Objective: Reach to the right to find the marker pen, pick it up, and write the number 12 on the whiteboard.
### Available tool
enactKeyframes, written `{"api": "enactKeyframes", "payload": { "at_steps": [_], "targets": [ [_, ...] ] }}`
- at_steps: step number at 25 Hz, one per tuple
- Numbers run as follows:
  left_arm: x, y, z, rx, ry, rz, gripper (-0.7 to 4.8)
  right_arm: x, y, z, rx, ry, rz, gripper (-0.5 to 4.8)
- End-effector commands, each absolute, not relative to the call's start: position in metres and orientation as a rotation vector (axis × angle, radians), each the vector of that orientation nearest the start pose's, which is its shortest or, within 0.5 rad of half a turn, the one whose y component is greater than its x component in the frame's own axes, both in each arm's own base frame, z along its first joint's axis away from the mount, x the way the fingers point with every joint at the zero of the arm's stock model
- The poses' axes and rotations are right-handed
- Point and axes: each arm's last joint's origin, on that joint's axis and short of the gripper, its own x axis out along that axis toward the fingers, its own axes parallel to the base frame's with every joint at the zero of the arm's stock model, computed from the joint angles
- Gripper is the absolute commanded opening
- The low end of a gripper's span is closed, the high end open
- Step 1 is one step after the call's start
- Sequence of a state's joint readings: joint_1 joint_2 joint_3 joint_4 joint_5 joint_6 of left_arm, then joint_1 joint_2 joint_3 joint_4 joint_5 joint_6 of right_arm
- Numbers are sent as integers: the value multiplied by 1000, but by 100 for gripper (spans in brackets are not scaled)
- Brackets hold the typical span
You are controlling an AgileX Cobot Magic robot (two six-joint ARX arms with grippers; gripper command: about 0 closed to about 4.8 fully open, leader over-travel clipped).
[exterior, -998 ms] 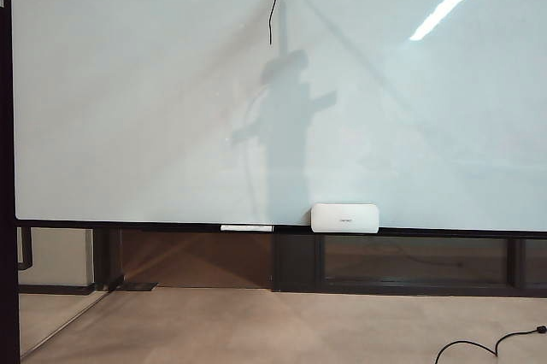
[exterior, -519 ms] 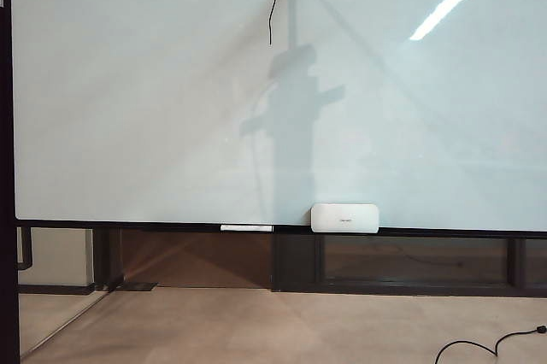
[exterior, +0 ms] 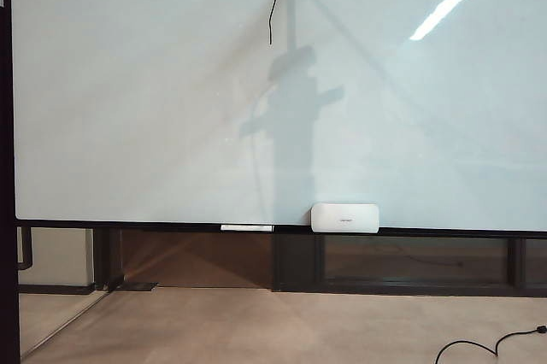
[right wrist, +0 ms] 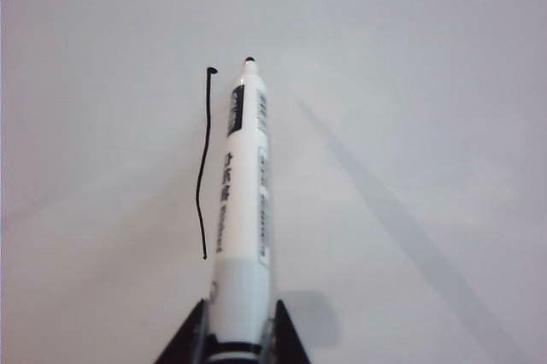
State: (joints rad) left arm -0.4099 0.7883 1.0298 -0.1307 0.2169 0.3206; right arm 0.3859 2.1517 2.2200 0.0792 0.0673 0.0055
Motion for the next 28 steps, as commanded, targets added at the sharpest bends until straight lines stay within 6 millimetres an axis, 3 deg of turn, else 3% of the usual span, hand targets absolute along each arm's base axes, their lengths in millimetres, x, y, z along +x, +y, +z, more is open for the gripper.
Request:
{"api": "enactKeyframes", "payload": {
  "at_steps": [1,28],
  "targets": [
    [136,-66,421,299,-232,-604,-5,465,187,417,49,-170,322,-2],
    [136,-66,421,302,-229,-604,-5,479,180,405,91,-185,323,-2]
  ]
}}
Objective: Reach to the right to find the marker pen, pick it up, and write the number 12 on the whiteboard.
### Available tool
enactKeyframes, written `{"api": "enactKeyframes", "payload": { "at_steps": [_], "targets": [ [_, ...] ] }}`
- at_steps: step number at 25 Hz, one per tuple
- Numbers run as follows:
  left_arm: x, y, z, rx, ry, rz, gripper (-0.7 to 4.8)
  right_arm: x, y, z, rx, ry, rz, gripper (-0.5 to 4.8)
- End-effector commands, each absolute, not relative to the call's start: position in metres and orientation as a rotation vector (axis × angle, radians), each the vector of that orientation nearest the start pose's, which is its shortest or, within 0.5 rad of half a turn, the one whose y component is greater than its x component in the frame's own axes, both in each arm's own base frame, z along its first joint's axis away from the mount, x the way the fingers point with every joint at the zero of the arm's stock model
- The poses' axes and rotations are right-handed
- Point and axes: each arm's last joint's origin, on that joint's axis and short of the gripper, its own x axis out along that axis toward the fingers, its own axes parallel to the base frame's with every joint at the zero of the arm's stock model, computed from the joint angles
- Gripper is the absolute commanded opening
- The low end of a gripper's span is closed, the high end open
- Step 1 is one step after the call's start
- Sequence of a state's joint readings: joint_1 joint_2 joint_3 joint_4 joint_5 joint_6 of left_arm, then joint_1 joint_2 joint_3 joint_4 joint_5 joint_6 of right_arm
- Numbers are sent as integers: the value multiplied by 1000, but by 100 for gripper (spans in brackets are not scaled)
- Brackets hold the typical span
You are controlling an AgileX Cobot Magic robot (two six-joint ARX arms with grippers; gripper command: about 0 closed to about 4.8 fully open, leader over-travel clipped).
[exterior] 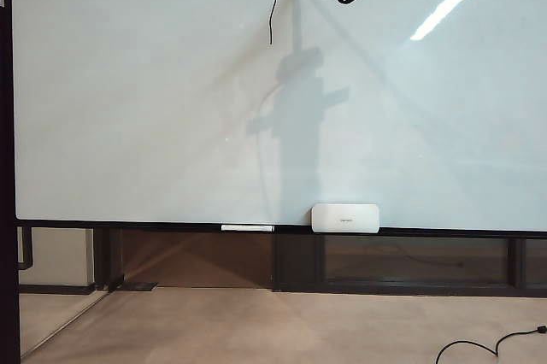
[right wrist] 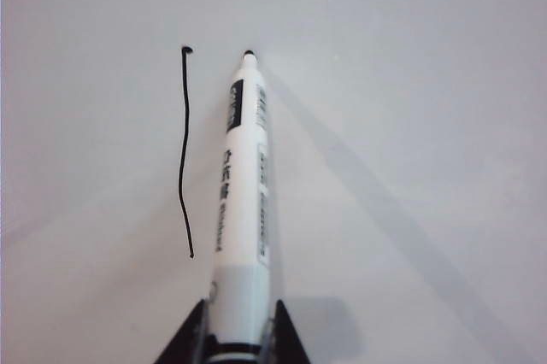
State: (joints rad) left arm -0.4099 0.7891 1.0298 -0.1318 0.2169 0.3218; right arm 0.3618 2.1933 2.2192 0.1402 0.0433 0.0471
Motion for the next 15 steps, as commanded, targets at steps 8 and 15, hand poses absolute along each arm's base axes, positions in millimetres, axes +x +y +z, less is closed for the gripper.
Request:
{"api": "enactKeyframes", "payload": {
  "at_steps": [8,15],
  "targets": [
    [137,-66,421,303,-229,-604,-5,481,173,404,90,-173,272,-2],
    [136,-66,421,310,-232,-603,-5,482,170,402,76,-139,200,-2]
  ]
}}
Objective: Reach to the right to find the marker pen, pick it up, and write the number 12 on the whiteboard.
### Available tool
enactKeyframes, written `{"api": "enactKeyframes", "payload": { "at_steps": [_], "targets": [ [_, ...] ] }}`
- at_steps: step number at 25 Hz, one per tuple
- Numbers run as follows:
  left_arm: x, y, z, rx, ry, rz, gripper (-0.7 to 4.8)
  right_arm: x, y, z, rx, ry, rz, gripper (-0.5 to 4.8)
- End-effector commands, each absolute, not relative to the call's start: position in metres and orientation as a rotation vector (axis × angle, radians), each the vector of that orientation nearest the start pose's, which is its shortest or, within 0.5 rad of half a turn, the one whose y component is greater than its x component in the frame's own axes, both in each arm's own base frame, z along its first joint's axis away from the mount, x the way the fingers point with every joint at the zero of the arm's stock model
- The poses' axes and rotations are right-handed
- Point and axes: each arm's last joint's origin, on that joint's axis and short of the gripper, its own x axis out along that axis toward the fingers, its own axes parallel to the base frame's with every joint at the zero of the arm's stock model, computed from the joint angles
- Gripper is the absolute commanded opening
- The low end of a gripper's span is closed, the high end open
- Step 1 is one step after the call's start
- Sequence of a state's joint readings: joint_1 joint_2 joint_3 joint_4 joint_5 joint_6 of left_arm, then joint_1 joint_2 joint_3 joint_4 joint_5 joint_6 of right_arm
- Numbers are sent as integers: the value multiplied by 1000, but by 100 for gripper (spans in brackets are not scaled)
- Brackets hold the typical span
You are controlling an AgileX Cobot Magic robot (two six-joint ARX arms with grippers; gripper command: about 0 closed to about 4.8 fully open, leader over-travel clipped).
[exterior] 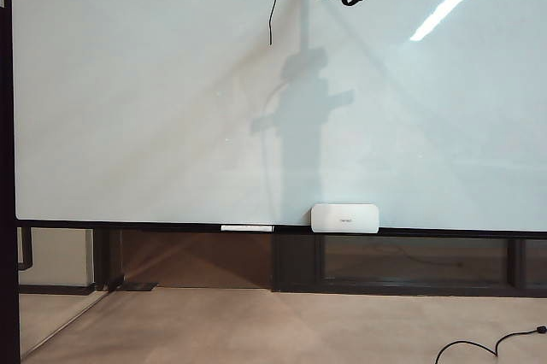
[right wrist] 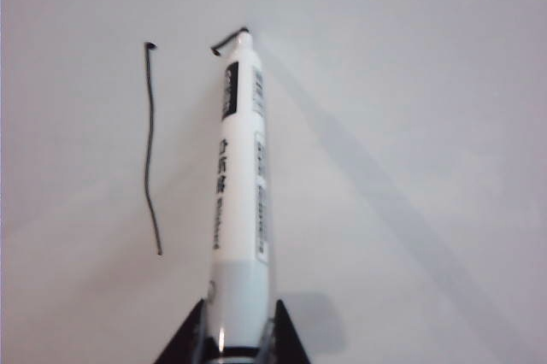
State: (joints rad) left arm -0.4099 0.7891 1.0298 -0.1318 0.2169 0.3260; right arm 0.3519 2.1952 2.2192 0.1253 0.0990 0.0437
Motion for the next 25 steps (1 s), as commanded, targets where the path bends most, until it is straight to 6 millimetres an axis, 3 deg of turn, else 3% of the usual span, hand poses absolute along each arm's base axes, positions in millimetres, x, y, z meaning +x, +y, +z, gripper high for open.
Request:
{"api": "enactKeyframes", "payload": {
  "at_steps": [1,25],
  "targets": [
    [136,-66,421,310,-232,-603,-5,482,170,402,68,-134,188,-2],
    [136,-66,420,317,-230,-603,-5,479,167,400,26,-63,115,-2]
  ]
}}
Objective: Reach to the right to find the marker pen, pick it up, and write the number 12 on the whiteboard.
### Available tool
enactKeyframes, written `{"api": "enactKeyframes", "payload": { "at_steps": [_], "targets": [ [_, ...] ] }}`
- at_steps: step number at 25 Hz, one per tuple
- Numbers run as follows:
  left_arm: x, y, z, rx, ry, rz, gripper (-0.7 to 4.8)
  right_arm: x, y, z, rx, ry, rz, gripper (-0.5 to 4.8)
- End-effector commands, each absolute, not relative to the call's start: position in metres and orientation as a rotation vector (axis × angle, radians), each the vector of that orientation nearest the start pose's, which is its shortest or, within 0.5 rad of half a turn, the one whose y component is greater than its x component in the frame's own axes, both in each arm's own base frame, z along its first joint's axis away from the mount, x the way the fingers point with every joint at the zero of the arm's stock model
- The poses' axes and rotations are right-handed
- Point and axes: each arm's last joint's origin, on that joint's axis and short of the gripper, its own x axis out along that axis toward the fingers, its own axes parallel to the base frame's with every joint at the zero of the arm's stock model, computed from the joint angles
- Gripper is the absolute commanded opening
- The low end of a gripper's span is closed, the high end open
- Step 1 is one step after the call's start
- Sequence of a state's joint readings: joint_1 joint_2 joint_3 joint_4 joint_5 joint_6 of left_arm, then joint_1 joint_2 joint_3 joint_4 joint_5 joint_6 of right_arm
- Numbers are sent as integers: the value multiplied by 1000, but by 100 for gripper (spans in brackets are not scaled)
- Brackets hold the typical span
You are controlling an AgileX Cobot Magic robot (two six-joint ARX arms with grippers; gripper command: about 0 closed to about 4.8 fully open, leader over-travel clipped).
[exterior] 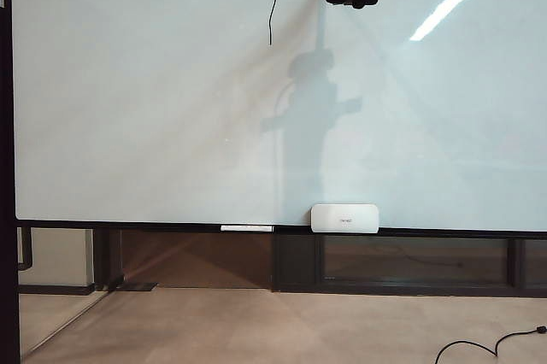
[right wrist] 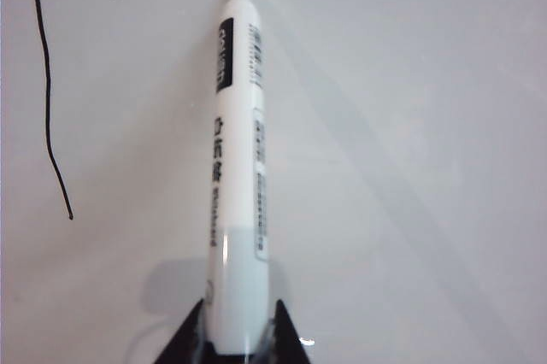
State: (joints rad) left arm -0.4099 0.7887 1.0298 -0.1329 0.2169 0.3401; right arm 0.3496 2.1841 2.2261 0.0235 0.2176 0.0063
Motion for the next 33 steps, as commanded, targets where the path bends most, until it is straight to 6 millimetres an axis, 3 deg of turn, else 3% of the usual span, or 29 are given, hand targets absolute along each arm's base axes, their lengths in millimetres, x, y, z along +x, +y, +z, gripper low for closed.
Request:
{"api": "enactKeyframes", "payload": {
  "at_steps": [1,33],
  "targets": [
    [136,-66,420,317,-230,-603,-5,479,167,400,25,-58,115,-2],
    [136,-66,421,317,-238,-602,-5,480,169,374,20,129,144,-2]
  ]
}}
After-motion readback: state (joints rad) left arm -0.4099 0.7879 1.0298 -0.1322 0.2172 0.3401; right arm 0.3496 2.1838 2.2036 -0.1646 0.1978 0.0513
